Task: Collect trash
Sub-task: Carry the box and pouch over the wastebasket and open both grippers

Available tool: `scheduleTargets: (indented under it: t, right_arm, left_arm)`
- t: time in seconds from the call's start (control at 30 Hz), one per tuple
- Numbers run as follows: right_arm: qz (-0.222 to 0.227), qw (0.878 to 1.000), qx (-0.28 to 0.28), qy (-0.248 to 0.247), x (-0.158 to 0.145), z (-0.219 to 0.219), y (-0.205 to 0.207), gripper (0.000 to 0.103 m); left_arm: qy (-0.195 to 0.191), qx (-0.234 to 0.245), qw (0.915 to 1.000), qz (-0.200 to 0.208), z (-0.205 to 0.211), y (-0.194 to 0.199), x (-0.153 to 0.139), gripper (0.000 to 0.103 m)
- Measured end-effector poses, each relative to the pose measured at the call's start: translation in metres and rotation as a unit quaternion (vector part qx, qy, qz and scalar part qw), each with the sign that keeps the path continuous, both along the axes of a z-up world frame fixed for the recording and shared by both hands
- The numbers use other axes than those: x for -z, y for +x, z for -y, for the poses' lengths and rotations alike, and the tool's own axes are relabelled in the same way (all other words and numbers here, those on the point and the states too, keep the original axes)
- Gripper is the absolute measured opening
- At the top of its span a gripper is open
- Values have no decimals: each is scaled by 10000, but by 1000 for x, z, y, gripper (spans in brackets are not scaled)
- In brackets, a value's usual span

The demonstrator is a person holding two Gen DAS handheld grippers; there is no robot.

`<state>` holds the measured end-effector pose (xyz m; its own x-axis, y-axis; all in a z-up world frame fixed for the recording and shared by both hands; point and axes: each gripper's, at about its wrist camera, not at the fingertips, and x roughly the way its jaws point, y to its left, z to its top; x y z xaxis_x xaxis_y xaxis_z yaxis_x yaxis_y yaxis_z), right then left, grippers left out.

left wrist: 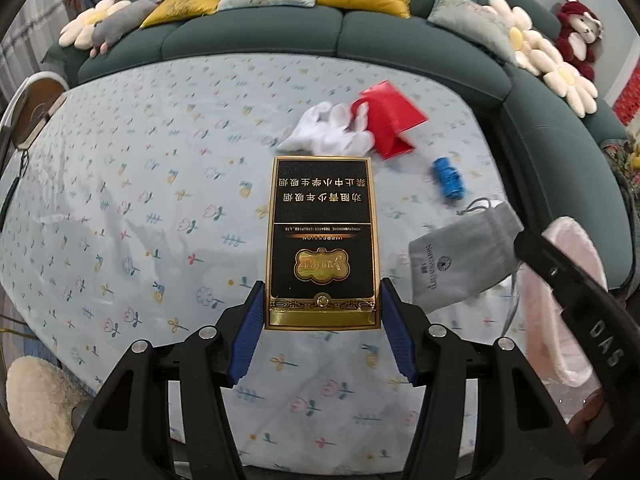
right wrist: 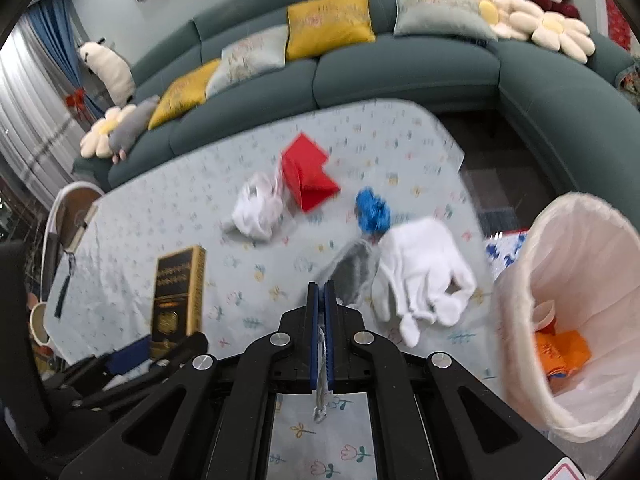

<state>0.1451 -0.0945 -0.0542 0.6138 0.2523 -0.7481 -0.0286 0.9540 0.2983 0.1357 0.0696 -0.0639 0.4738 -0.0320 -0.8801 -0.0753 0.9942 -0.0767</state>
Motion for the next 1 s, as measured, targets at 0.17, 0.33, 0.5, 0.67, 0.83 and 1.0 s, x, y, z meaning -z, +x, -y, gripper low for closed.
scheduleTargets:
  t: [0.17,0.33,0.5,0.67,0.83,1.0]
  right_arm:
    - [296,9993,230,30,-28,26,-15,3]
    - [512,9972,549,-13,-47,63,-35,3]
    - [619,9941,888,-94,-55,101,-53,3]
    - [664,9896,1271,-144,-56,145,-71,3]
    - [666,9848,1597,-181,-53,181,-83,3]
    - [616,9793,1921,-168,-46,213,-93,3]
  left_arm:
    - [-26,301,9994,188,25,-11,-20,54]
    - [-94,717,9969,296,57,-21,-36,54]
    - [-79,1281,9908,426,101,-30,-50,54]
    - [-114,1809,9823,478,145,-34,-57,54]
    - [-184,2322,9715,450,185,-34,-57,54]
    - [-280,2697,9619,343,216,-32,-50,54]
